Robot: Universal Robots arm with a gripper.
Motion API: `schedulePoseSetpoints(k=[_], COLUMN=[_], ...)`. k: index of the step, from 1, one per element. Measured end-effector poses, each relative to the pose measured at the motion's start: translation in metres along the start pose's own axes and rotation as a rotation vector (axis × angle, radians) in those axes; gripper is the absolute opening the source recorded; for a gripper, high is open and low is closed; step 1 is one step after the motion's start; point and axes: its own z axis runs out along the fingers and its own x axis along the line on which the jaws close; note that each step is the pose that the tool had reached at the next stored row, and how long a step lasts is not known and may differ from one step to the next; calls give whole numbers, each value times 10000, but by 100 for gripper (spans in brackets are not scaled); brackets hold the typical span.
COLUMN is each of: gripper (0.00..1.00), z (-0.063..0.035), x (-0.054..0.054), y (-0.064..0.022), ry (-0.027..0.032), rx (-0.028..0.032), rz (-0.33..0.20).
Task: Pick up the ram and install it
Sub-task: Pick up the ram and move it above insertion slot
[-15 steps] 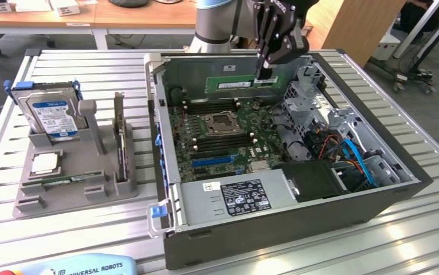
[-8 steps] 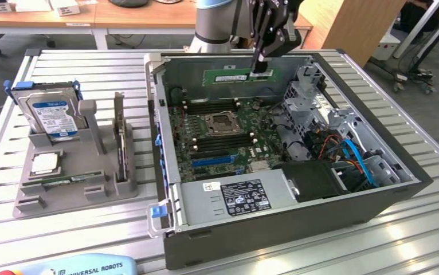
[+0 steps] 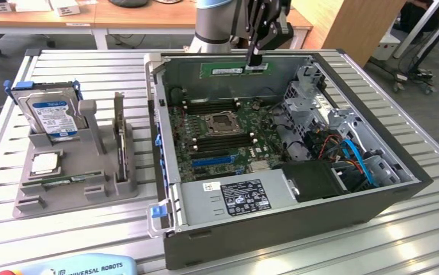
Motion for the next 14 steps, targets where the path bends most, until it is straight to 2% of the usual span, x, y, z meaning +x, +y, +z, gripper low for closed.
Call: schedulePoseSetpoints(k=[6, 14], gripper=[11, 11], z=[33, 182], x=[-8, -6], y=[-1, -3], ry=[-3, -2], rx=[0, -1], rz=[0, 1])
